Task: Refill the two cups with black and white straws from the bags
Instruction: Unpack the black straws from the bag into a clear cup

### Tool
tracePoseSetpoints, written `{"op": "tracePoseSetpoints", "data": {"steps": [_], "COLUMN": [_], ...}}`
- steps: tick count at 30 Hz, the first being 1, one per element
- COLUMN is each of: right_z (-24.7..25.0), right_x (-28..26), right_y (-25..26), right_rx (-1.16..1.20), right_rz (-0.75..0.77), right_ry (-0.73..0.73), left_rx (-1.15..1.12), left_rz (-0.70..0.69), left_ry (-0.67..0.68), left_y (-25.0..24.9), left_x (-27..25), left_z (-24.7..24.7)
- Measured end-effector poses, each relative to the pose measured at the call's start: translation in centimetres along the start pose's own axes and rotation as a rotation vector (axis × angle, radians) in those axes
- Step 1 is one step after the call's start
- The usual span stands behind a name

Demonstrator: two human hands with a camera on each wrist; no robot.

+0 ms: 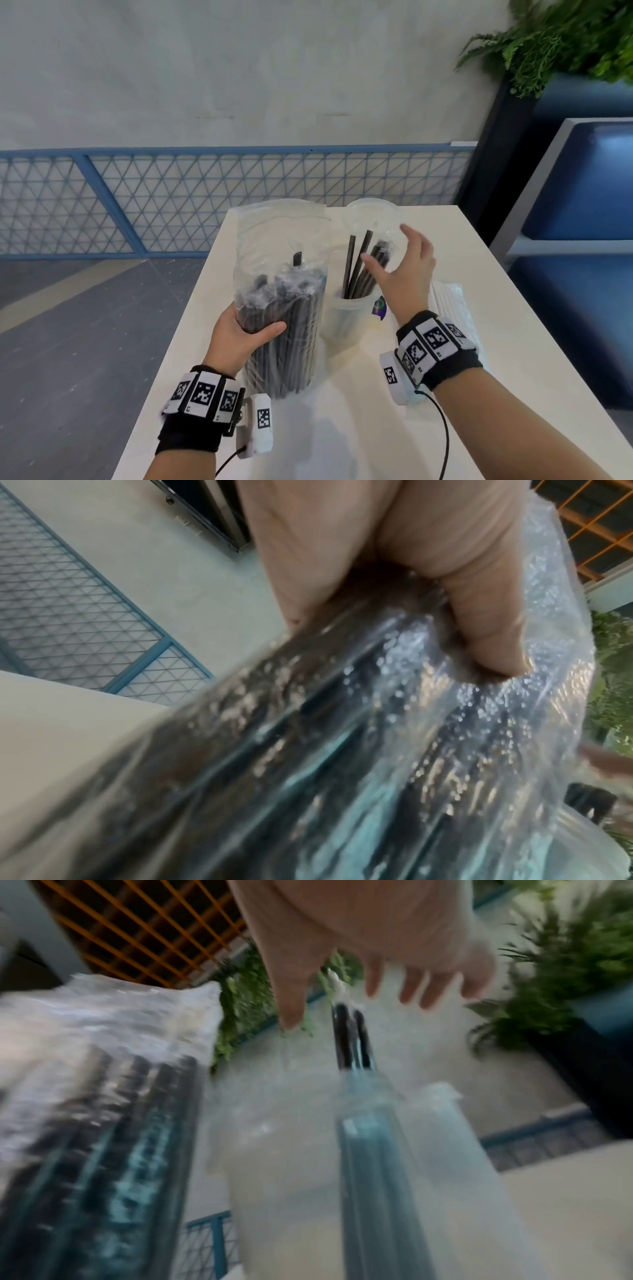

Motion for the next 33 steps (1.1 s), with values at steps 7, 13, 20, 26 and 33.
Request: {"op": "tracePoseSetpoints", "data": {"steps": [7, 13, 20, 26, 33], "right_z": [-0.5, -5.5, -6.8, -7.1, -5.1], "right_x": [-2.9, -4.9, -6.6, -6.5, -4.6], "right_y": [12.2, 12.8, 11.8, 10.4, 11.8], "right_rx": [0.132, -0.339, -0.578, -0.597, -0.265], "right_rz": [0.642, 0.663, 0.638, 0.589, 0.533], "right_ry": [0.383, 0.943, 1.111, 0.946, 0.858], "left_rx": [0.010, -0.035, 0.029, 0.059, 0.081], "left_rz": [-0.012, 0.002, 0.000, 0.015, 0.073], "left_ry": [0.052, 0.187, 0.411, 0.389, 0.414], "left_y": [0.2, -0.3, -1.0, -0.5, 1.7], "left_x": [0.1, -0.2, -0.4, 0.1, 0.3], "left_z": [-0.5, -1.1, -2.2, -3.1, -2.7]}}
Point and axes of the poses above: each hand's wrist, its own x-axis towards the middle knuckle, its own z-axis out of the back of the hand, y = z × x, the point moved 5 cm from there along x, towards the middle knuckle, and after that the axes turned 5 degrees about y, right-handed, at the moved point
